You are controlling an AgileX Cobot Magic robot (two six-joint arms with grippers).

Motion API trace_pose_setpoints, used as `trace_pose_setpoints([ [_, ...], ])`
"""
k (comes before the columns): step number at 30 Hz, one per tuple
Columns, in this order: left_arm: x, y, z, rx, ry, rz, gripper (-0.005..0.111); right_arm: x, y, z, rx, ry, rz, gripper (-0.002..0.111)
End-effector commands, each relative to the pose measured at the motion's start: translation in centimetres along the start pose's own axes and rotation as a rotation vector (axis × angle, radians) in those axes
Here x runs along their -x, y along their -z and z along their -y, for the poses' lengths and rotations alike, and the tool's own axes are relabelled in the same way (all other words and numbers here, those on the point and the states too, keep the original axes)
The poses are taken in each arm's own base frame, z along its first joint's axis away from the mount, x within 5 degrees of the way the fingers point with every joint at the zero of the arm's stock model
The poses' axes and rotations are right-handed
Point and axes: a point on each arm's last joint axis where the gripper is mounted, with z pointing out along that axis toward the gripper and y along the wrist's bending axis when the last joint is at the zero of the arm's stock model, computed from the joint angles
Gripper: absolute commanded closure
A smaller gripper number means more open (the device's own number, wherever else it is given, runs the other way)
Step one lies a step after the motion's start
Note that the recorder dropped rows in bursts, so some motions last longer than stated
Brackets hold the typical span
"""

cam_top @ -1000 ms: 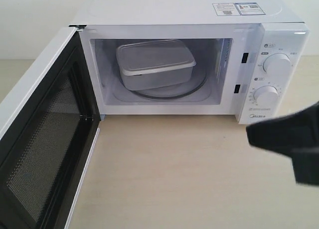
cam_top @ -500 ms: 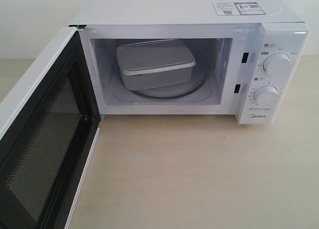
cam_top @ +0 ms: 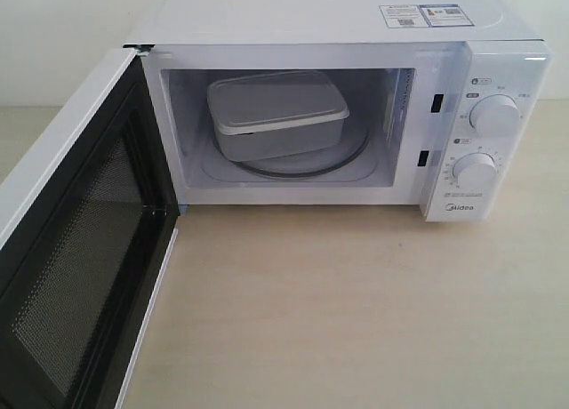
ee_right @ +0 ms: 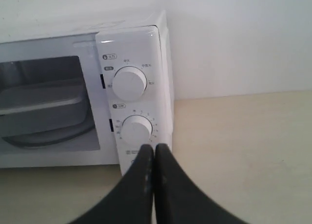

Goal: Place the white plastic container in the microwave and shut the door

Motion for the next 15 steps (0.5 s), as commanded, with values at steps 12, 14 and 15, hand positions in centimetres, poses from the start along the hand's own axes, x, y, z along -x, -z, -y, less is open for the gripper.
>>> trace_pose_setpoints([
  [12, 0.1, 0.0, 0.0, 0.0, 0.007, 0.014, 0.102, -1.5, 0.1, 0.4, -0.031, 0.199, -0.158, 0.108],
  [14, 0.1, 0.0, 0.0, 0.0, 0.007, 0.014, 0.102, -1.8, 0.2, 0.4, -0.03, 0.197, -0.188, 0.108],
  [15, 0.1, 0.0, 0.0, 0.0, 0.007, 0.014, 0.102, -1.8, 0.2, 0.4, -0.029, 0.184, -0.185, 0.108],
])
